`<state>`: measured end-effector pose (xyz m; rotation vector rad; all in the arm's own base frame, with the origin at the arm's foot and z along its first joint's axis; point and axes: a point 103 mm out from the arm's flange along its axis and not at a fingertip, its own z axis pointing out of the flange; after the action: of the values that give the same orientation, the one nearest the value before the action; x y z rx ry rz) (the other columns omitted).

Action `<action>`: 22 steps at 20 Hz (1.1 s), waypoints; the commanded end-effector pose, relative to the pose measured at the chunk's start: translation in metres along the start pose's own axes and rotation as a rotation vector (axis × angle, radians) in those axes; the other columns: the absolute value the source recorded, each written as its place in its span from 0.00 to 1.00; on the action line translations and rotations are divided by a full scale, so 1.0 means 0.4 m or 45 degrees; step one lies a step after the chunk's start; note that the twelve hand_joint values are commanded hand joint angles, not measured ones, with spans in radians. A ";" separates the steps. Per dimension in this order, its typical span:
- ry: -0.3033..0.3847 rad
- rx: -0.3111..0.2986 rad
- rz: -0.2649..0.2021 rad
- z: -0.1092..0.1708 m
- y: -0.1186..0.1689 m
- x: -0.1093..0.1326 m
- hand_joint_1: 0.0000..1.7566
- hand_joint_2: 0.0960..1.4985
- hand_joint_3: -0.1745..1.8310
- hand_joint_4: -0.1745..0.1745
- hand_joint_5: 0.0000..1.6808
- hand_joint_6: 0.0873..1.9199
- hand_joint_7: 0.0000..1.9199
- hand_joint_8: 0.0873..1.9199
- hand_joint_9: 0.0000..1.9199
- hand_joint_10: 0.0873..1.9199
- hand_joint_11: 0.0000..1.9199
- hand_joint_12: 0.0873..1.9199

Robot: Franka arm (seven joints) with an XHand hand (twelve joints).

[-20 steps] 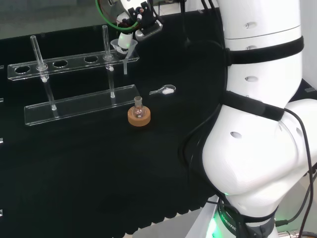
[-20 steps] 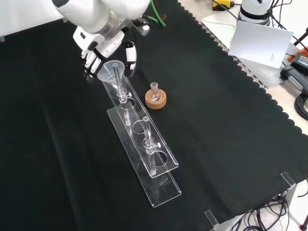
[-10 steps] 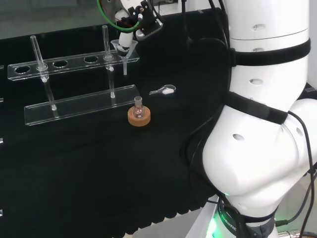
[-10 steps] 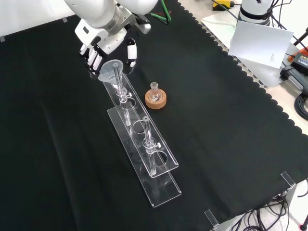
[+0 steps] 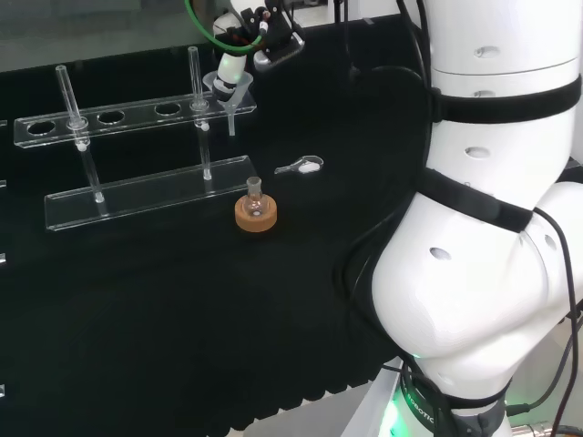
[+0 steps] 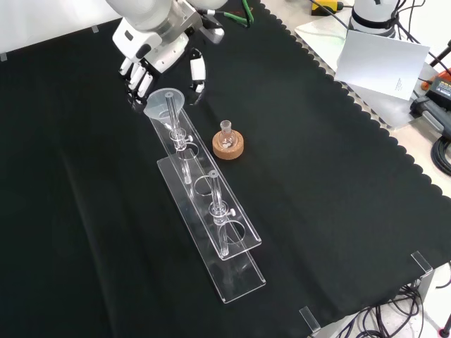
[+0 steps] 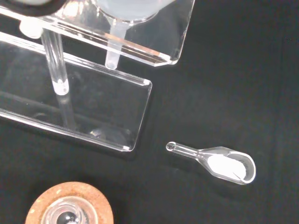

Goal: Pick up the funnel from the transparent funnel stand.

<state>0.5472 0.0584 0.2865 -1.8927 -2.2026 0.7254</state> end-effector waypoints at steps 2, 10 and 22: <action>0.063 0.110 -0.058 -0.024 0.008 -0.007 0.31 0.39 0.28 0.44 0.12 0.00 0.02 0.30 0.16 0.36 0.10 0.77; 0.087 0.154 -0.102 0.019 0.036 -0.005 0.30 0.40 0.23 0.43 0.08 0.00 0.01 0.26 0.14 0.39 0.08 0.79; 0.066 0.107 -0.123 0.042 0.031 -0.011 0.33 0.42 0.23 0.41 0.19 0.00 0.13 0.33 0.31 0.29 0.12 0.77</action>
<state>0.5532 0.0510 0.2682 -1.7271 -2.1517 0.7316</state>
